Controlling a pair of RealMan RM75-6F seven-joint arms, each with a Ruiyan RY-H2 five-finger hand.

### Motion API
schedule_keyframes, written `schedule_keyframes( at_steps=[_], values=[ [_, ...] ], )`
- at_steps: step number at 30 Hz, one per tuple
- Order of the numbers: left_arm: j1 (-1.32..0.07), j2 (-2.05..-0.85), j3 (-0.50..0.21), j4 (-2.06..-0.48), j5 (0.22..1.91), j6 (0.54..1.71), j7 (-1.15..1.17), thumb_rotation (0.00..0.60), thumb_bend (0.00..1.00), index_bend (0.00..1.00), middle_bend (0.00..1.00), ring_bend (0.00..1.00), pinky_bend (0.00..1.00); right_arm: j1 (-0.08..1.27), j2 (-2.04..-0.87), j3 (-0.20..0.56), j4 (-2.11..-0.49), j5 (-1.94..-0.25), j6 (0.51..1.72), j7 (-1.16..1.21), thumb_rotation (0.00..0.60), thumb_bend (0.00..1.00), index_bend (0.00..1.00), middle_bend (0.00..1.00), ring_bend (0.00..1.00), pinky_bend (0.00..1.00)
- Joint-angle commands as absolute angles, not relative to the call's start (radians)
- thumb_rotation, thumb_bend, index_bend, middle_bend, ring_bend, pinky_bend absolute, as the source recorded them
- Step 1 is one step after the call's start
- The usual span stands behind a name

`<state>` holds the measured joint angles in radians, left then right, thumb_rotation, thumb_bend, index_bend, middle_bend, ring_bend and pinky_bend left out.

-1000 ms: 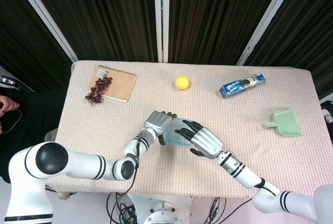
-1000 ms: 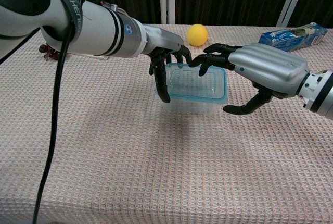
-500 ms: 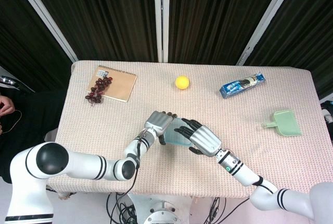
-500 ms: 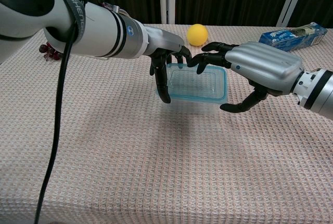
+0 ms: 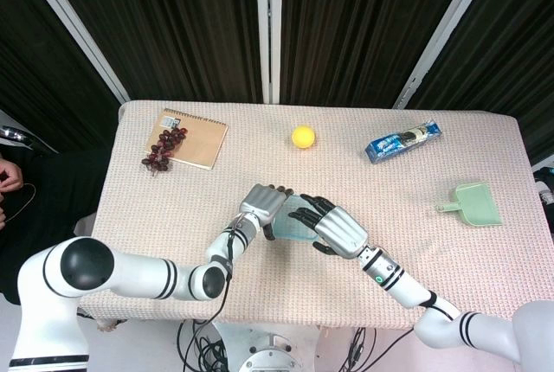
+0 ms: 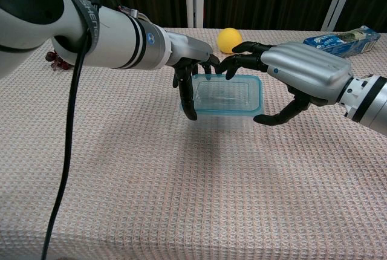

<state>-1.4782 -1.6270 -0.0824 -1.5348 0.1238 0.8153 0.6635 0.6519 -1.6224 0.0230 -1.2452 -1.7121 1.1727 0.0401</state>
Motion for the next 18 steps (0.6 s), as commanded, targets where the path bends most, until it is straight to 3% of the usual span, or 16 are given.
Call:
schedule_keyframes(
  at_steps=[1, 7, 18],
  values=[
    [-1.476, -1.629, -0.083, -1.533, 0.126, 0.816, 0.665, 0.6, 0.0, 0.24, 0.31, 0.23, 0.41, 0.652, -1.622, 0.023, -1.247, -1.712, 1.177, 0.039, 0.6, 0.17, 0.2, 0.25, 0.07, 0.19],
    [-1.469, -1.633, -0.086, -1.532, 0.132, 0.817, 0.671, 0.6, 0.0, 0.24, 0.31, 0.23, 0.41, 0.652, -1.622, 0.025, -1.249, -1.711, 1.192, 0.034, 0.6, 0.17, 0.2, 0.26, 0.08, 0.19],
    [-1.458, -1.595, -0.102, -1.562, 0.127, 0.779, 0.658, 0.6, 0.0, 0.2, 0.3, 0.23, 0.4, 0.653, -1.672, 0.021, -1.167, -1.738, 1.248, 0.055, 0.6, 0.39, 0.31, 0.33, 0.17, 0.28]
  ],
)
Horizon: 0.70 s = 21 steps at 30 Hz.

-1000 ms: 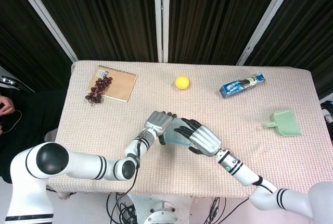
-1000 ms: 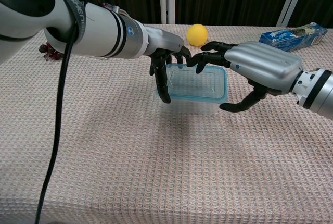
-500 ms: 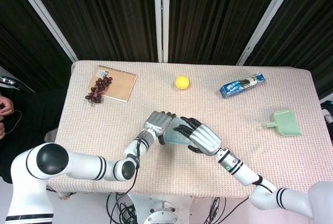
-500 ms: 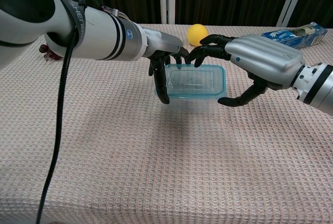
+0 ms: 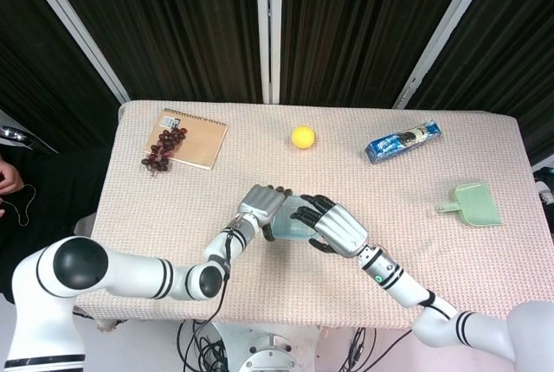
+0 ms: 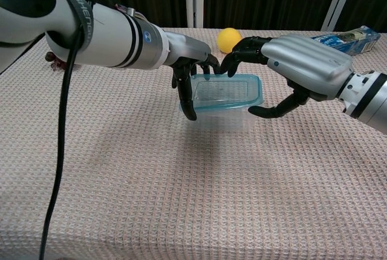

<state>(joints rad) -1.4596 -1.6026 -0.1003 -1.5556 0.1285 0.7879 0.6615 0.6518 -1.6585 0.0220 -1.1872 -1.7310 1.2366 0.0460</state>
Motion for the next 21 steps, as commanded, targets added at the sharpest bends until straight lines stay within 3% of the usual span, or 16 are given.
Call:
schedule_keyframes(
  at_steps=[1, 8, 14, 21],
  values=[
    [-1.458, -1.591, -0.103, -1.565, 0.128, 0.775, 0.656, 0.6, 0.0, 0.2, 0.3, 0.23, 0.39, 0.654, -1.677, 0.02, -1.159, -1.739, 1.249, 0.058, 0.6, 0.4, 0.31, 0.33, 0.17, 0.28],
    [-1.46, -1.56, -0.105, -1.6, 0.131, 0.754, 0.638, 0.6, 0.0, 0.13, 0.27, 0.2, 0.36, 0.663, -1.701, 0.011, -1.117, -1.756, 1.265, 0.069, 0.6, 0.41, 0.34, 0.34, 0.18, 0.29],
    [-1.45, -1.534, -0.107, -1.635, 0.152, 0.758, 0.607, 0.6, 0.0, 0.04, 0.12, 0.01, 0.14, 0.659, -1.72, 0.007, -1.086, -1.763, 1.294, 0.093, 0.6, 0.42, 0.41, 0.35, 0.19, 0.29],
    [-1.419, -1.498, -0.088, -1.682, 0.196, 0.816, 0.582, 0.6, 0.0, 0.0, 0.0, 0.0, 0.06, 0.66, -1.75, 0.007, -1.037, -1.783, 1.34, 0.099, 0.6, 0.41, 0.74, 0.38, 0.19, 0.29]
  ],
)
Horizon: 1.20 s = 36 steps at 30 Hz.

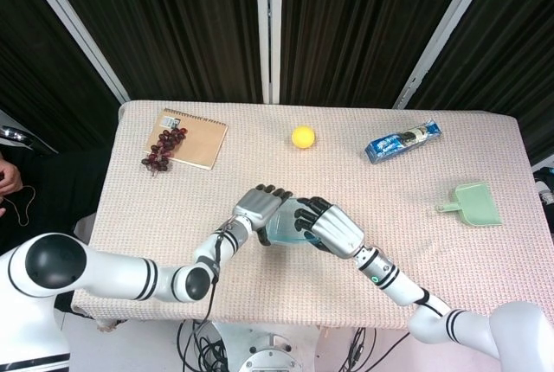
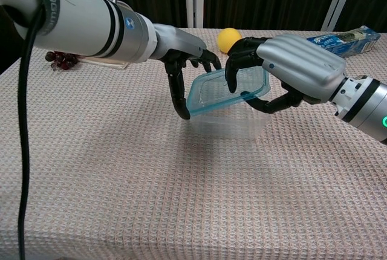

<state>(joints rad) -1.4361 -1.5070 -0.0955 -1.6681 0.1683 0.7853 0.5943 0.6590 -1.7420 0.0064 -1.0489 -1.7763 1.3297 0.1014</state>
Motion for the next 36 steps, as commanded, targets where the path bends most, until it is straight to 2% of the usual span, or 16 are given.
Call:
schedule_keyframes(
  at_steps=[1, 9, 18, 23, 31, 33, 34, 36],
  values=[
    [-1.409, -1.493, -0.082, -1.69, 0.209, 0.836, 0.579, 0.6, 0.0, 0.0, 0.0, 0.0, 0.05, 0.66, -1.752, 0.007, -1.033, -1.785, 1.347, 0.096, 0.6, 0.41, 0.75, 0.38, 0.19, 0.29],
    [-1.309, -1.427, -0.046, -1.757, 0.306, 0.959, 0.537, 0.6, 0.0, 0.0, 0.0, 0.0, 0.05, 0.642, -1.72, 0.028, -1.021, -1.783, 1.41, 0.028, 0.6, 0.41, 0.79, 0.38, 0.19, 0.27],
    [-1.115, -1.33, 0.002, -1.795, 0.505, 1.109, 0.423, 0.6, 0.0, 0.0, 0.0, 0.0, 0.05, 0.604, -1.71, 0.123, -0.928, -1.685, 1.498, 0.082, 0.6, 0.41, 0.77, 0.39, 0.19, 0.27],
    [-1.009, -1.28, 0.019, -1.798, 0.614, 1.147, 0.343, 0.6, 0.0, 0.0, 0.0, 0.0, 0.05, 0.611, -1.736, 0.167, -0.815, -1.611, 1.455, 0.129, 0.6, 0.41, 0.77, 0.4, 0.19, 0.27],
    [-0.864, -1.231, 0.045, -1.779, 0.722, 1.202, 0.278, 0.6, 0.0, 0.0, 0.0, 0.0, 0.05, 0.641, -1.796, 0.188, -0.639, -1.531, 1.326, 0.208, 0.6, 0.41, 0.72, 0.39, 0.19, 0.24],
    [-0.837, -1.223, 0.051, -1.78, 0.741, 1.22, 0.28, 0.6, 0.0, 0.0, 0.0, 0.0, 0.05, 0.649, -1.809, 0.191, -0.614, -1.52, 1.303, 0.216, 0.6, 0.41, 0.65, 0.36, 0.18, 0.22],
    [-0.82, -1.216, 0.052, -1.783, 0.752, 1.229, 0.28, 0.6, 0.0, 0.0, 0.0, 0.0, 0.05, 0.652, -1.813, 0.192, -0.605, -1.51, 1.284, 0.213, 0.6, 0.4, 0.58, 0.34, 0.16, 0.2],
    [-0.797, -1.198, 0.056, -1.792, 0.766, 1.231, 0.274, 0.6, 0.0, 0.0, 0.0, 0.0, 0.04, 0.656, -1.808, 0.192, -0.612, -1.495, 1.243, 0.208, 0.6, 0.3, 0.22, 0.23, 0.07, 0.09]
  ],
)
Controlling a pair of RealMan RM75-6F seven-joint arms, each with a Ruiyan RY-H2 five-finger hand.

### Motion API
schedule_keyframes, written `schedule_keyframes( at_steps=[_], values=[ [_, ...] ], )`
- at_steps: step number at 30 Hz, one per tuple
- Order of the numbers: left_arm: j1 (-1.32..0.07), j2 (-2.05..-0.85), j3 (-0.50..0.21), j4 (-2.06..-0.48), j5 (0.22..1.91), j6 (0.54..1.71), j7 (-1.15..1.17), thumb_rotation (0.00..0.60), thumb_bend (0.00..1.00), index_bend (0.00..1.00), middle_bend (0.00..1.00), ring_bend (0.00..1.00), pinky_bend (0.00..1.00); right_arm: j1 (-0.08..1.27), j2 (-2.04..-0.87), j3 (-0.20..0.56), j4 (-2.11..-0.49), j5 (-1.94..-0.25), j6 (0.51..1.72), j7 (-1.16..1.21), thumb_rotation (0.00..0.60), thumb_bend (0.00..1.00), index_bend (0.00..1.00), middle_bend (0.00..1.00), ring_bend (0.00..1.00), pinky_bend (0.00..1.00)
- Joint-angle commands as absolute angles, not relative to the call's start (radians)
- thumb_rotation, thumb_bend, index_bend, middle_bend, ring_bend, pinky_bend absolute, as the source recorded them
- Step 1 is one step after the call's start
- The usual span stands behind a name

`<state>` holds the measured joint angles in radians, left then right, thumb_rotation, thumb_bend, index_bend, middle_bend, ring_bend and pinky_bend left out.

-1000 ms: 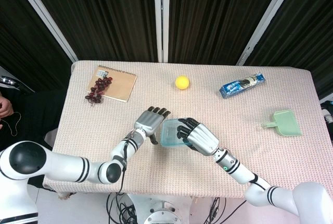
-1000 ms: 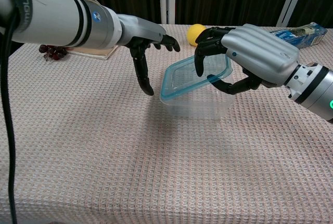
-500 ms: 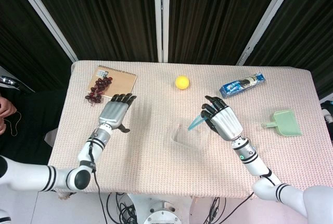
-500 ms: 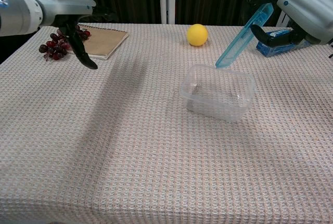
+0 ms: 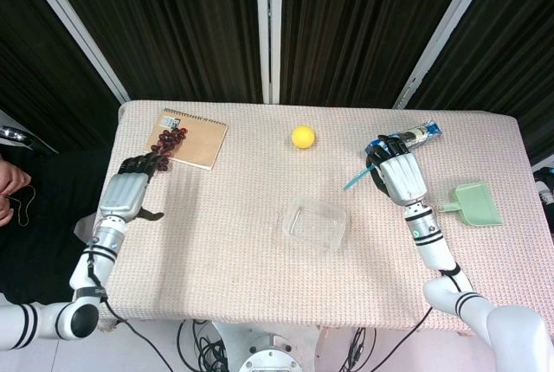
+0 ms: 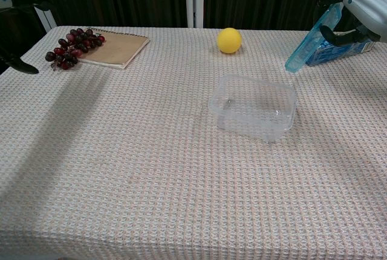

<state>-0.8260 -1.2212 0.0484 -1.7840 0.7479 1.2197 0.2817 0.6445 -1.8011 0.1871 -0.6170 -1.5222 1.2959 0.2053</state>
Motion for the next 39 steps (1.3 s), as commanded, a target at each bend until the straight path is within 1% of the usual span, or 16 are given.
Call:
schedule_keyframes(
  at_steps=[1, 2, 4, 5, 7, 9, 14, 16, 20, 22, 25, 28, 30, 35, 39],
  values=[
    [-0.785, -1.187, 0.056, -1.799, 0.77, 1.23, 0.268, 0.6, 0.0, 0.0, 0.0, 0.0, 0.04, 0.657, -1.8, 0.194, -0.63, -1.487, 1.226, 0.208, 0.6, 0.25, 0.12, 0.18, 0.04, 0.06],
    [-0.769, -1.173, 0.056, -1.804, 0.781, 1.233, 0.26, 0.6, 0.0, 0.0, 0.0, 0.0, 0.04, 0.657, -1.784, 0.197, -0.659, -1.479, 1.215, 0.207, 0.6, 0.17, 0.01, 0.1, 0.01, 0.01],
    [-0.744, -1.153, 0.057, -1.808, 0.797, 1.25, 0.256, 0.6, 0.0, 0.0, 0.0, 0.0, 0.03, 0.653, -1.754, 0.202, -0.713, -1.469, 1.207, 0.198, 0.6, 0.1, 0.0, 0.02, 0.0, 0.0],
    [-0.725, -1.144, 0.057, -1.808, 0.812, 1.268, 0.255, 0.6, 0.0, 0.0, 0.0, 0.0, 0.02, 0.649, -1.727, 0.207, -0.756, -1.461, 1.205, 0.185, 0.6, 0.09, 0.0, 0.0, 0.0, 0.0],
    [-0.695, -1.128, 0.06, -1.811, 0.832, 1.293, 0.253, 0.6, 0.0, 0.0, 0.0, 0.0, 0.02, 0.636, -1.678, 0.211, -0.833, -1.451, 1.207, 0.158, 0.6, 0.08, 0.0, 0.0, 0.0, 0.0],
    [-0.662, -1.103, 0.068, -1.82, 0.858, 1.313, 0.247, 0.6, 0.0, 0.0, 0.0, 0.0, 0.02, 0.612, -1.606, 0.211, -0.94, -1.444, 1.218, 0.121, 0.6, 0.08, 0.0, 0.0, 0.0, 0.0],
    [-0.577, -1.051, 0.086, -1.83, 0.919, 1.376, 0.241, 0.6, 0.0, 0.0, 0.0, 0.0, 0.02, 0.519, -1.39, 0.191, -1.244, -1.421, 1.259, 0.024, 0.6, 0.08, 0.0, 0.0, 0.0, 0.0],
    [-0.543, -1.035, 0.094, -1.825, 0.951, 1.396, 0.232, 0.6, 0.0, 0.0, 0.0, 0.0, 0.01, 0.474, -1.305, 0.173, -1.358, -1.41, 1.275, -0.002, 0.6, 0.09, 0.0, 0.03, 0.0, 0.0],
    [-0.484, -1.005, 0.11, -1.811, 1.01, 1.412, 0.199, 0.6, 0.0, 0.01, 0.02, 0.0, 0.01, 0.394, -1.193, 0.139, -1.519, -1.396, 1.322, -0.048, 0.6, 0.1, 0.0, 0.1, 0.0, 0.0],
    [-0.451, -0.995, 0.117, -1.801, 1.046, 1.423, 0.17, 0.6, 0.0, 0.01, 0.02, 0.0, 0.01, 0.354, -1.149, 0.113, -1.585, -1.399, 1.342, -0.058, 0.6, 0.11, 0.0, 0.11, 0.0, 0.0],
    [-0.402, -1.011, 0.118, -1.773, 1.094, 1.474, 0.169, 0.6, 0.0, 0.01, 0.02, 0.0, 0.0, 0.298, -1.083, 0.069, -1.679, -1.394, 1.354, -0.06, 0.6, 0.12, 0.0, 0.08, 0.0, 0.0],
    [-0.349, -1.045, 0.113, -1.744, 1.137, 1.544, 0.186, 0.6, 0.0, 0.01, 0.02, 0.0, 0.0, 0.247, -1.035, 0.03, -1.749, -1.399, 1.37, -0.038, 0.6, 0.13, 0.0, 0.05, 0.0, 0.0],
    [-0.319, -1.064, 0.112, -1.74, 1.156, 1.577, 0.196, 0.6, 0.0, 0.01, 0.02, 0.0, 0.0, 0.217, -1.025, 0.011, -1.766, -1.414, 1.396, -0.026, 0.6, 0.13, 0.0, 0.04, 0.0, 0.0],
    [-0.237, -1.116, 0.115, -1.732, 1.217, 1.648, 0.189, 0.6, 0.0, 0.01, 0.02, 0.0, 0.0, 0.138, -1.039, -0.026, -1.776, -1.482, 1.497, -0.023, 0.6, 0.13, 0.0, 0.05, 0.0, 0.0],
    [-0.188, -1.164, 0.116, -1.699, 1.268, 1.686, 0.188, 0.6, 0.0, 0.01, 0.02, 0.0, 0.0, 0.118, -1.046, -0.039, -1.777, -1.5, 1.499, -0.023, 0.6, 0.13, 0.0, 0.05, 0.0, 0.0]
  ],
)
